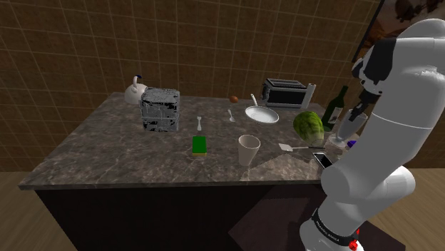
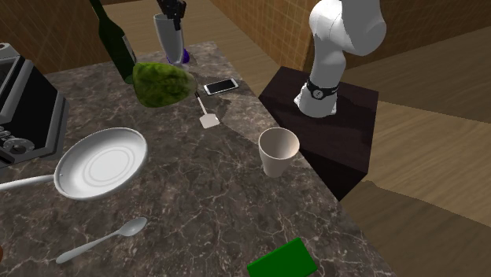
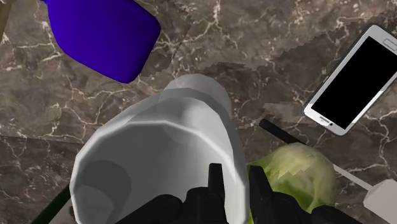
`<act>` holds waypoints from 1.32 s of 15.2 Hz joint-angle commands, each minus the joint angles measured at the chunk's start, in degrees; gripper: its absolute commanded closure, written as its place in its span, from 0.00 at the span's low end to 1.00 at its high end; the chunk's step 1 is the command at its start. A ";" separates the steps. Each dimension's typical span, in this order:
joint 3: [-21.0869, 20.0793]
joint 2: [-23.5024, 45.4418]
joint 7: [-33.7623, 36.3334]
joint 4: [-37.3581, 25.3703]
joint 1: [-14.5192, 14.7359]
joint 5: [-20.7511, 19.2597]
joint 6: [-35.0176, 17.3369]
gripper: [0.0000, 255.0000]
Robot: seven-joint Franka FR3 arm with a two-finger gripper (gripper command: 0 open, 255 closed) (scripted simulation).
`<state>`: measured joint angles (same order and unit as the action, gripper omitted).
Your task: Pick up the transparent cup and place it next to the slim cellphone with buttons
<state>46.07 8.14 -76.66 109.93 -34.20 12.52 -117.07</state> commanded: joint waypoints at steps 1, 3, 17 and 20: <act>-0.10 0.72 -0.67 0.77 -0.24 0.75 -1.28 1.00; -0.26 1.41 -1.25 1.67 -0.41 1.48 -2.60 1.00; -0.32 1.62 -1.57 2.32 -0.50 1.75 -3.36 0.00; 0.16 -0.08 -0.33 0.14 -0.15 0.00 -0.12 0.00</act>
<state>46.02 8.81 -77.54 110.95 -34.52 13.31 -118.56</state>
